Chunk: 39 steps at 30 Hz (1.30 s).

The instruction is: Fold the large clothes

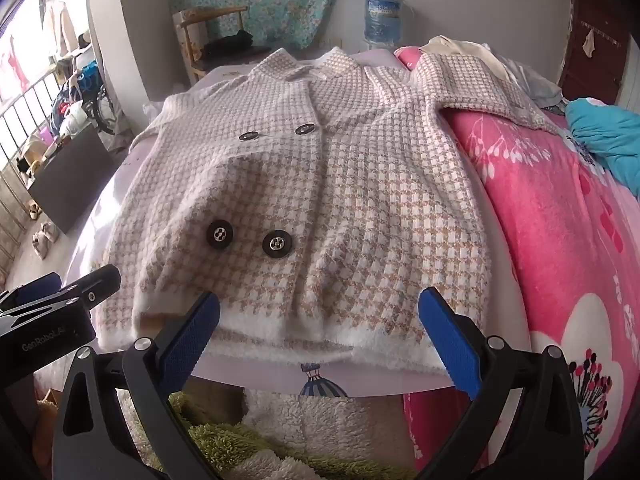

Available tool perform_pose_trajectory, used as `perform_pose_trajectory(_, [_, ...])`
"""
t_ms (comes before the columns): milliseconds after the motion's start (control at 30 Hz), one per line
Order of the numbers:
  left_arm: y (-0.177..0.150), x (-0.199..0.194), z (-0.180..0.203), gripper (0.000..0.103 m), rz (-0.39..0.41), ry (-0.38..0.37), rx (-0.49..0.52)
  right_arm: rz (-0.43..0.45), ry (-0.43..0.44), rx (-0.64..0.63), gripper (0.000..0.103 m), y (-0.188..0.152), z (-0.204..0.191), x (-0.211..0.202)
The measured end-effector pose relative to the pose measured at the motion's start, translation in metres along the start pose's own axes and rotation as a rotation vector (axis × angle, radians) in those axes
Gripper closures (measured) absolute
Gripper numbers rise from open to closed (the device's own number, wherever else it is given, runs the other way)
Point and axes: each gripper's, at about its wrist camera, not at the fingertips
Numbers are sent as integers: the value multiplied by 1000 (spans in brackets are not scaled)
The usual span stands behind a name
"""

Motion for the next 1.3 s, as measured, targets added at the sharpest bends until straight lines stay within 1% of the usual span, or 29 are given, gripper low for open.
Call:
perform_pose_trajectory(800, [0,0,0,8,6,5,1,-8,-1,0,6,1,-1,1])
perform_pose_trajectory(1300, [2,-7,-5,8,11,5,1,-4,-1,-2,6,1,-1,-3])
Point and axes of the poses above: each gripper's, at about its wrist camera, not at the fingertips, and x roughly the way its jaws point, z to its right, y to its top, and after that the axes turned 2 degrees about z, right-handed
